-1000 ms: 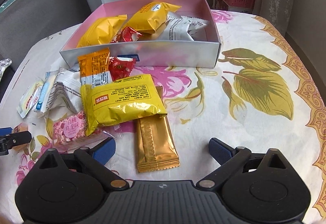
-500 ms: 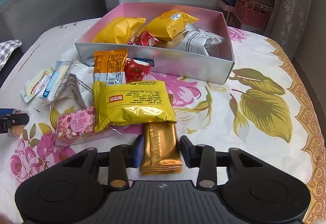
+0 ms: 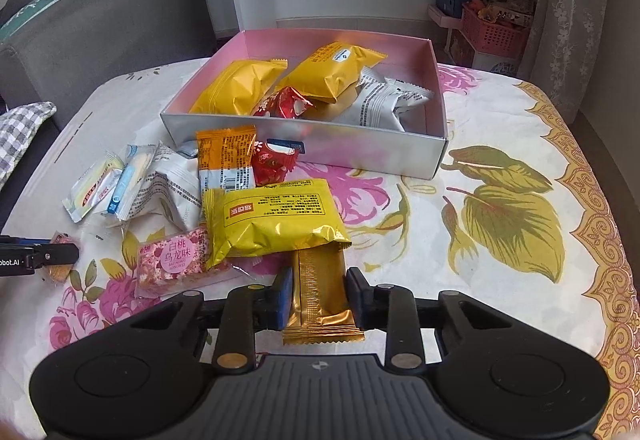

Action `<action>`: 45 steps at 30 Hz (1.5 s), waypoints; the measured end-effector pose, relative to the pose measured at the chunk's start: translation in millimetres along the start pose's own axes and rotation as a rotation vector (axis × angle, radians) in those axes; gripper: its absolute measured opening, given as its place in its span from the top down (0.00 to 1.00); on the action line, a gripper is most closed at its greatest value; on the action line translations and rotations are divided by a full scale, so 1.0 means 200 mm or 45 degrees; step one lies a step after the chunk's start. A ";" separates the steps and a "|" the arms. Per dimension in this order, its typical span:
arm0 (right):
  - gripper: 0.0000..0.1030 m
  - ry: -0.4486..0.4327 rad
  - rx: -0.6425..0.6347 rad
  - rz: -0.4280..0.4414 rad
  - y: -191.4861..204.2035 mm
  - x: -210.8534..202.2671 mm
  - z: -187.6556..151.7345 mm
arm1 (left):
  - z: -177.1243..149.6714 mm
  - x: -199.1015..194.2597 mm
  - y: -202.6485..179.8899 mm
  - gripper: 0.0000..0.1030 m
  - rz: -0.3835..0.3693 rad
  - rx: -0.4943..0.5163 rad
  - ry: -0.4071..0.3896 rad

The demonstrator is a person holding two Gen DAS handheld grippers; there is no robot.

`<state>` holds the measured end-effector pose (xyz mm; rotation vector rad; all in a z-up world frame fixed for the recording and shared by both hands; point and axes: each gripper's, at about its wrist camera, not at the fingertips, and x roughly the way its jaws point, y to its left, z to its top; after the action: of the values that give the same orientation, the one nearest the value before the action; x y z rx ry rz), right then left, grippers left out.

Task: Organize snacks
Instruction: 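Grasp the gold bar with the right tool while the left grasps the brown biscuit pack, then carry the gold bar and biscuit pack over the pink box with both tools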

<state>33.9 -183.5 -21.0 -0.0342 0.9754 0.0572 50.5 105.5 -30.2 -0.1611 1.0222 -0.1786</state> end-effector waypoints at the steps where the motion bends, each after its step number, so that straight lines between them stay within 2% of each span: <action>1: 0.80 -0.005 0.012 0.009 -0.01 -0.01 0.00 | 0.00 0.00 0.00 0.68 -0.008 -0.003 -0.001; 10: 0.85 -0.057 0.125 0.085 -0.09 -0.12 0.03 | 0.01 -0.04 -0.04 0.68 -0.058 -0.002 -0.022; 12: 1.00 -0.057 0.149 0.113 -0.11 -0.12 0.04 | 0.01 -0.05 -0.05 0.68 -0.064 0.005 -0.026; 17: 0.99 -0.017 0.113 0.105 -0.10 -0.09 0.03 | 0.01 -0.03 -0.07 0.68 -0.068 0.019 -0.010; 18: 0.92 -0.002 0.106 0.099 -0.10 -0.08 0.02 | 0.01 -0.03 -0.07 0.68 -0.069 0.025 -0.005; 20: 0.71 0.038 0.099 0.095 -0.09 -0.04 0.01 | 0.00 -0.02 -0.07 0.68 -0.070 0.033 0.004; 21: 0.56 0.054 0.101 0.091 -0.09 -0.02 0.01 | 0.00 -0.02 -0.07 0.68 -0.071 0.036 0.008; 22: 0.48 0.070 0.097 0.087 -0.09 0.00 0.00 | 0.00 -0.02 -0.08 0.68 -0.071 0.039 0.011; 27: 0.46 0.151 0.057 0.040 -0.05 0.10 -0.03 | 0.00 -0.01 -0.08 0.68 -0.070 0.050 0.021; 29: 0.48 0.139 0.002 0.021 -0.02 0.11 -0.03 | 0.00 -0.01 -0.08 0.68 -0.069 0.052 0.022; 30: 0.52 0.134 -0.024 0.004 -0.01 0.11 -0.04 | 0.00 -0.01 -0.08 0.68 -0.068 0.053 0.022; 32: 0.66 0.120 -0.086 -0.034 0.01 0.11 -0.04 | 0.00 -0.01 -0.08 0.68 -0.065 0.055 0.022; 33: 0.79 0.118 -0.100 -0.022 0.01 0.11 -0.04 | 0.00 -0.01 -0.08 0.68 -0.064 0.055 0.022; 38: 0.80 0.133 -0.068 -0.006 0.00 0.09 -0.03 | 0.00 -0.02 -0.08 0.68 -0.070 0.057 0.018; 45: 0.80 0.070 0.009 0.110 -0.01 -0.04 -0.01 | 0.01 -0.05 -0.09 0.68 -0.088 0.063 -0.007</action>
<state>28.2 -185.6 -14.8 0.0130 1.0320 0.1330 45.0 90.6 -16.7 -0.1516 1.0069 -0.2663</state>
